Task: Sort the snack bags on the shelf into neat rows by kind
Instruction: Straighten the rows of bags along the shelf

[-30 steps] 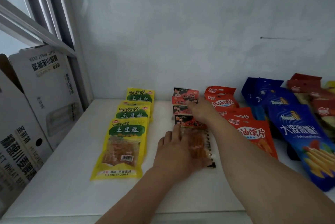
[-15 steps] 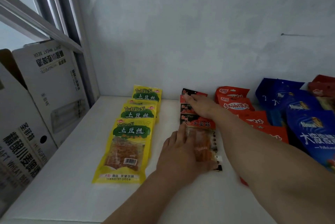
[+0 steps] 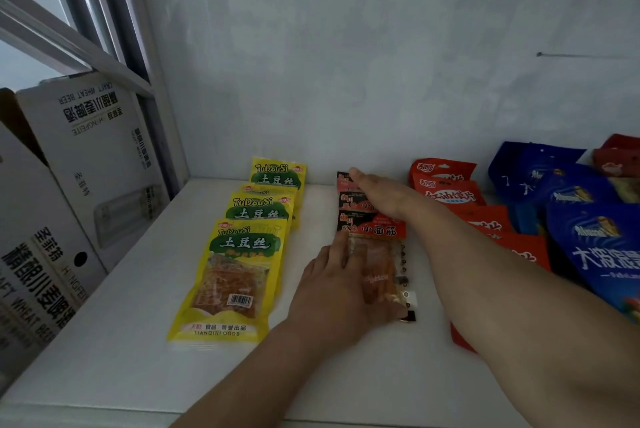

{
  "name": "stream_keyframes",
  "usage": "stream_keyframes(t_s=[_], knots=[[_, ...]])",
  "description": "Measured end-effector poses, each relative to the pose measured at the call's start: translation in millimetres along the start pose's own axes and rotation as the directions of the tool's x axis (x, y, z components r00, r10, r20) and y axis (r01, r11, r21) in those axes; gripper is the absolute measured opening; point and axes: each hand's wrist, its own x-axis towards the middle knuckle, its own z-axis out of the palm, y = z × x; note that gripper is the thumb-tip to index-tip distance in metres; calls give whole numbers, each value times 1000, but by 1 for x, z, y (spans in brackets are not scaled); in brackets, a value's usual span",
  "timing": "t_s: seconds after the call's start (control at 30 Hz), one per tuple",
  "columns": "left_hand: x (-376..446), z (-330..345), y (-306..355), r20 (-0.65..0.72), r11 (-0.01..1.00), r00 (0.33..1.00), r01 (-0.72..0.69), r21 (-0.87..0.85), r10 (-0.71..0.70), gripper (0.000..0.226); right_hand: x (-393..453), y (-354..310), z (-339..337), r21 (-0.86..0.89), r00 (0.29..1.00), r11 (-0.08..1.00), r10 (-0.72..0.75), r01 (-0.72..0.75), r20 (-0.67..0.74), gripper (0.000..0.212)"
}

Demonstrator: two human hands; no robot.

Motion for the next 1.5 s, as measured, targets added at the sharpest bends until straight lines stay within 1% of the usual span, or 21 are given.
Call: stream_keyframes(t_s=[0.07,0.1,0.13,0.2,0.3,0.4,0.5,0.57,0.63,0.7,0.77,0.83,0.87,0.97,1.07,1.13,1.23,1.33,1.43,1.5], knots=[[0,-1,1,11,1000,1000,2,-6,-2,112,7,2,-1,-28,997,1000,-11,8,-81,103],[0,-2,2,19,1000,1000,4,-13,-4,109,12,5,-1,-48,995,999,-8,3,-99,110],[0,-3,3,27,1000,1000,6,-17,-6,106,17,7,-1,-66,995,998,-8,1,-102,111],[2,-6,5,43,1000,999,5,-13,-5,103,20,6,0,-92,996,996,-8,0,-94,101],[6,-8,7,45,1000,999,-2,-21,3,103,20,3,2,-99,999,995,-16,11,-46,80],[7,-7,4,45,1000,999,-5,-19,6,102,23,4,4,-106,1000,994,25,-25,-4,74],[8,-5,0,38,1000,999,0,-15,1,102,19,2,5,-170,999,985,37,-36,8,70],[9,-4,-2,50,1000,999,9,-17,-8,106,13,-1,6,-232,999,972,43,-38,19,60],[9,-4,-3,74,1000,997,8,9,-8,120,10,-2,7,-235,999,971,45,-44,-3,50],[9,-4,-2,79,999,997,8,32,-10,133,8,0,10,-286,999,957,39,-42,-19,53],[9,-5,-1,84,999,996,16,29,-18,135,9,3,14,-343,999,938,36,-47,-37,61],[8,-5,0,89,999,996,26,22,-28,136,12,6,19,-362,999,931,35,-45,-33,65],[8,-5,0,85,999,996,29,22,-31,134,11,7,21,-362,999,931,36,-47,-37,68],[7,-3,-1,61,999,998,33,4,-33,117,6,6,20,-359,995,931,29,-62,-96,66],[8,-4,0,30,999,999,37,-2,-37,115,-5,3,11,-297,981,953,-2,-56,-192,67],[10,-5,3,49,999,998,46,-22,-45,107,-15,2,1,-283,977,959,-34,-27,-209,67],[10,-9,10,58,997,995,76,-19,-75,106,-38,4,-17,-273,967,962,-50,-21,-251,66],[10,-16,23,-21,997,997,78,3,-78,100,-71,14,-32,-243,946,970,-83,4,-315,64],[12,-19,49,-84,997,996,14,-70,-20,88,-103,35,-38,-214,924,977,-69,-14,-376,62],[14,-15,69,-53,989,999,-14,-150,6,82,-121,54,-36,-162,903,986,-44,-28,-428,61]])
